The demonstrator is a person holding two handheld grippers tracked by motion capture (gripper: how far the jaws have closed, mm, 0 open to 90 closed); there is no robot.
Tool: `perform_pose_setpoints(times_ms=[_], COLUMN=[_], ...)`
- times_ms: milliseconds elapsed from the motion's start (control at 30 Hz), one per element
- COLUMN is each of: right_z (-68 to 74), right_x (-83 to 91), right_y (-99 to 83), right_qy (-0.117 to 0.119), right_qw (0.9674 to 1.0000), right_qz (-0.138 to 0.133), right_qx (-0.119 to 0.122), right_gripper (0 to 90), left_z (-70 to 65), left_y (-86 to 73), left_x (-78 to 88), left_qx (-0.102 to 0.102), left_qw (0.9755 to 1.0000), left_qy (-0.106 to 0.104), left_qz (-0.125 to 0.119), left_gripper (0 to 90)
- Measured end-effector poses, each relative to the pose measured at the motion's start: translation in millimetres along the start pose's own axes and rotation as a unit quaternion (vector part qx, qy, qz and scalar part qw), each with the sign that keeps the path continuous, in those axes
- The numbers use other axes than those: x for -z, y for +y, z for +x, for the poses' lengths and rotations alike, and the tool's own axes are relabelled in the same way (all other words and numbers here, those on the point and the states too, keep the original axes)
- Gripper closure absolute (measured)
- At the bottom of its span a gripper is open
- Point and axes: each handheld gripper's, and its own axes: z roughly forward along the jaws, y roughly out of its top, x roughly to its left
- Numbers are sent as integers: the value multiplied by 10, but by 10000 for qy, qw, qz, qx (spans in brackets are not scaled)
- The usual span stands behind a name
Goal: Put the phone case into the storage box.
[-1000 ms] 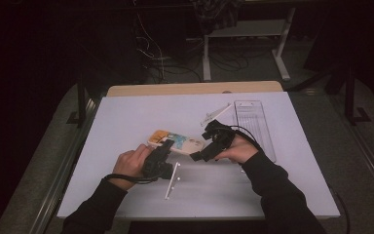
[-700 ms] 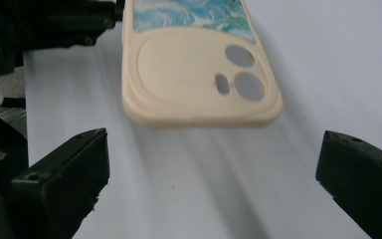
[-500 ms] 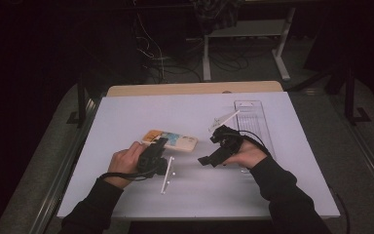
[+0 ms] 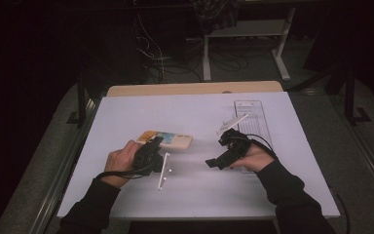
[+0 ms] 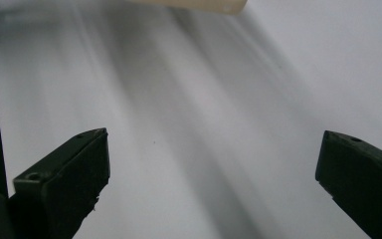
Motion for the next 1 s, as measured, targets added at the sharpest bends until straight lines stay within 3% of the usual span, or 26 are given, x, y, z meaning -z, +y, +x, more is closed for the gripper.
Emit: perform_pose_setpoints(times_ms=[233, 267, 500, 633, 833, 967, 1000], right_z=[-8, -7, -6, -9, -9, -4, -3], right_x=[-17, -18, -17, -25, -27, -26, -26], right_y=[2, 2, 5, 3, 3, 5, 5], right_qy=[-31, -17, 57, 31, 30, 55, 55], right_qw=[10000, 10000, 10000, 10000, 10000, 10000, 10000], right_qz=[16, 6, 21, 50, 57, 58, 58], right_qx=[47, 12, -43, -5, 1, -31, -34], right_gripper=[0, 0, 0, 0, 0, 0, 0], left_z=[40, 33, 95, 128, 189, 256, 268], left_y=[-21, -26, -49, -60, -84, -115, -122], left_x=[-6, -21, -29, -26, -20, -16, -18], left_qx=[436, 641, 1047, 1335, 1792, 2162, 2286], left_qw=[9988, 9976, 9935, 9896, 9816, 9722, 9690], left_qy=[-243, -242, -439, -537, -647, -879, -921], left_qz=[-14, -115, -31, -39, -85, -165, -196], left_gripper=[800, 799, 800, 800, 800, 800, 800])
